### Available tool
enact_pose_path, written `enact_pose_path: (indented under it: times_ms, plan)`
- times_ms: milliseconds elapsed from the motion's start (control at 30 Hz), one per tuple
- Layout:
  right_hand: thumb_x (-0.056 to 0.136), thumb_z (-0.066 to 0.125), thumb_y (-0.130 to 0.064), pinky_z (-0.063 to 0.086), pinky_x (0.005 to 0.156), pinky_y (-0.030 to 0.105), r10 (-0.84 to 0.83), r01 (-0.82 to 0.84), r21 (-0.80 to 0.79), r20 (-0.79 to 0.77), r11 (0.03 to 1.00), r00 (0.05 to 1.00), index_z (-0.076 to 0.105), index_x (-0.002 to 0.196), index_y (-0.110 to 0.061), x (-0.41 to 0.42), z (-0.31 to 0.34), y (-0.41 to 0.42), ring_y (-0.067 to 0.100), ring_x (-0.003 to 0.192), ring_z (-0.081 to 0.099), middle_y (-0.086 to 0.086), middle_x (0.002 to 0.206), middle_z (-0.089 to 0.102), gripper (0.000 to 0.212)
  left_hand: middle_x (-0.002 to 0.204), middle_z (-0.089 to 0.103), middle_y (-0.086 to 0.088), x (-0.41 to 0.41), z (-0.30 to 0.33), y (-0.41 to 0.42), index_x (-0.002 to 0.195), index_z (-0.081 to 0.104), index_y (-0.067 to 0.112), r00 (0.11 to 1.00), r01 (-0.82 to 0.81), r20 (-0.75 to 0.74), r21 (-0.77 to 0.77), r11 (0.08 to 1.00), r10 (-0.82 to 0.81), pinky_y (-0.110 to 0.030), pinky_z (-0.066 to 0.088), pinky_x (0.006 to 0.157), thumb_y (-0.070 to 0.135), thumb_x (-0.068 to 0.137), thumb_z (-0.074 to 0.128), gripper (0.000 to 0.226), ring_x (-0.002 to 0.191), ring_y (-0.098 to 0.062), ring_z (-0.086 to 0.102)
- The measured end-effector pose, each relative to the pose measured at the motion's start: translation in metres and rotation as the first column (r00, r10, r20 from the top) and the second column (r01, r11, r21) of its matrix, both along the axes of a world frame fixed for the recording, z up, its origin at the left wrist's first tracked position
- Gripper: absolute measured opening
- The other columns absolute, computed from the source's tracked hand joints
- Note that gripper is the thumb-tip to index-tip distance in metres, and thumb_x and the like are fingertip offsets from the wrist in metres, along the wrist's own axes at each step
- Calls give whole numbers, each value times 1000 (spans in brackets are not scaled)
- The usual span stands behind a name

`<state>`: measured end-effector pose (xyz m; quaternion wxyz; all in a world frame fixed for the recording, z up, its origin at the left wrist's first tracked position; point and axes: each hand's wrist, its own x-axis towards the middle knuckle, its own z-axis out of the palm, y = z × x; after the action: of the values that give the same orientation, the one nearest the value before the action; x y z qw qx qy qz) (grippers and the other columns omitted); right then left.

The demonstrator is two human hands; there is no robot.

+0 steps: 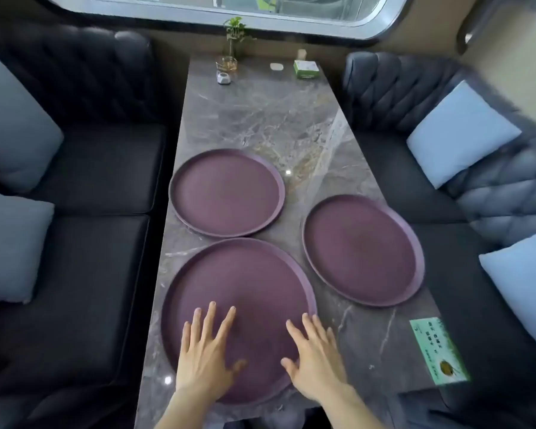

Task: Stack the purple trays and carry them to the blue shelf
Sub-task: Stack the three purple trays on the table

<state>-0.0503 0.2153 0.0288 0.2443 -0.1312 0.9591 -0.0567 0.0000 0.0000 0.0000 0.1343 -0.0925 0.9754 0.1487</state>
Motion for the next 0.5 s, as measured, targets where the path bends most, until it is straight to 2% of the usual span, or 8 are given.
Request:
enact_pose_path:
  times_ms: [100, 200, 367, 433, 500]
  plan:
    - [88, 50, -52, 3, 121, 50, 18, -17, 50, -20, 999, 1000, 18, 153, -30, -2, -6, 8, 19, 150, -9, 5, 164, 6, 76, 165, -14, 0, 0, -7, 7, 150, -14, 46, 996, 26, 88, 2, 1000, -26, -44, -4, 121, 69, 74, 57, 107, 150, -32, -18]
    - [88, 48, -52, 3, 120, 52, 42, -39, 69, -49, 997, 998, 19, 153, -29, -1, -9, 15, 17, 150, -13, 4, 165, 3, 74, 165, -16, 0, -1, -9, 13, 151, -12, 47, 995, 27, 95, -1, 1000, -27, -44, 2, 122, 68, 74, 58, 107, 149, -34, -19]
    - [89, 47, -51, 8, 120, 49, 22, -19, 63, -55, 998, 998, 24, 151, -29, -3, -8, 25, 16, 150, -11, 2, 164, 6, 70, 166, -5, -1, -10, 1, 23, 151, -2, 49, 990, 58, 129, -1, 998, -57, -43, 14, 120, 71, 70, 60, 105, 150, -35, -8]
    - [89, 48, -50, 17, 119, 45, -21, 23, 30, -51, 999, 998, 36, 147, -28, -8, -3, 28, 15, 150, -1, 0, 162, 19, 63, 164, 16, -6, -15, 10, 31, 151, 20, 46, 989, 69, 131, 0, 998, -68, -47, 28, 115, 69, 67, 65, 98, 149, -40, 12]
    - [89, 48, -48, 35, 110, 37, -116, 112, -52, -78, 992, 990, 53, 135, -29, -18, 4, 33, 16, 145, 27, -3, 147, 46, 50, 142, 52, -14, -24, 13, 35, 134, 58, 33, 996, 50, 71, 16, 999, -51, -50, 48, 95, 60, 62, 78, 80, 130, -44, 47]
